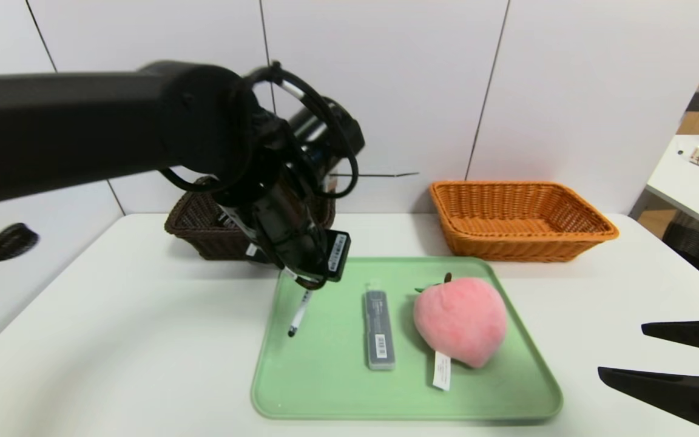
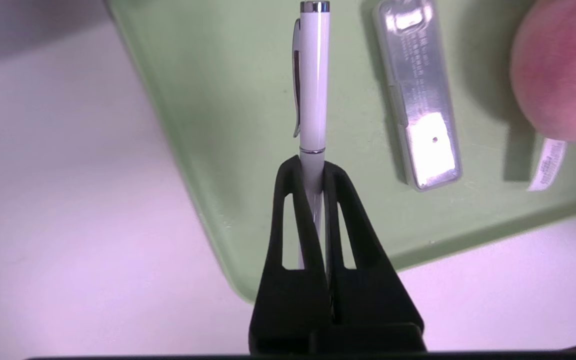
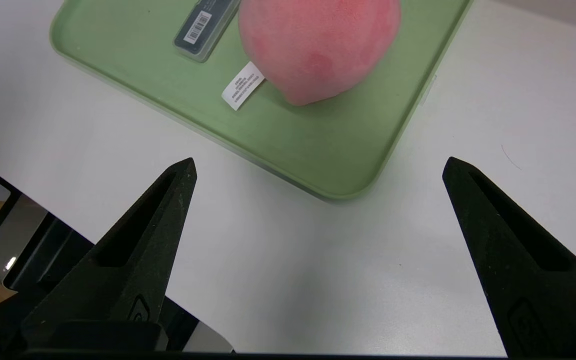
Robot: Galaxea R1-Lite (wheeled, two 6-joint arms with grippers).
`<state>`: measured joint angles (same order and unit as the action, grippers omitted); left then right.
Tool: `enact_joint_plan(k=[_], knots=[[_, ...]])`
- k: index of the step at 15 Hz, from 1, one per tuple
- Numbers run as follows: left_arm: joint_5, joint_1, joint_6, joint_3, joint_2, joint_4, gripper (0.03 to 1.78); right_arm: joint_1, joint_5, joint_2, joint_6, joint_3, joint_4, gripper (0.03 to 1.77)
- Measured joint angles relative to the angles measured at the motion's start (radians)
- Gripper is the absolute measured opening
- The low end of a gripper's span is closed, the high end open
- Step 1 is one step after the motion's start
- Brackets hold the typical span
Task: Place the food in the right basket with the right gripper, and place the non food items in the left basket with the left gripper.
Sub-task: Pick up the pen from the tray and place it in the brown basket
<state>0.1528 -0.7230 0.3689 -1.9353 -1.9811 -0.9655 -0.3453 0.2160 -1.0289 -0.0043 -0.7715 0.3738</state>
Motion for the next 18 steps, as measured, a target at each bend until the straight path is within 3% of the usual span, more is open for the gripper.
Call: enact_joint_plan(k=[4, 10, 18], knots=[[-0.023, 0.104, -0.279, -0.003, 0.135, 0.053, 0.06, 0.001, 0.0, 0.0, 0.0, -0.004, 0.0, 1.7], [-0.267, 0.334, -0.717, -0.005, 0.172, 0.205, 0.06, 0.001, 0.001, 0.0, 0.0, 0.003, 0.0, 1.7], [-0.369, 0.454, -1.223, -0.005, 0.027, 0.395, 0.06, 0.007, 0.0, 0.009, 0.0, 0.02, 0.0, 1.7]])
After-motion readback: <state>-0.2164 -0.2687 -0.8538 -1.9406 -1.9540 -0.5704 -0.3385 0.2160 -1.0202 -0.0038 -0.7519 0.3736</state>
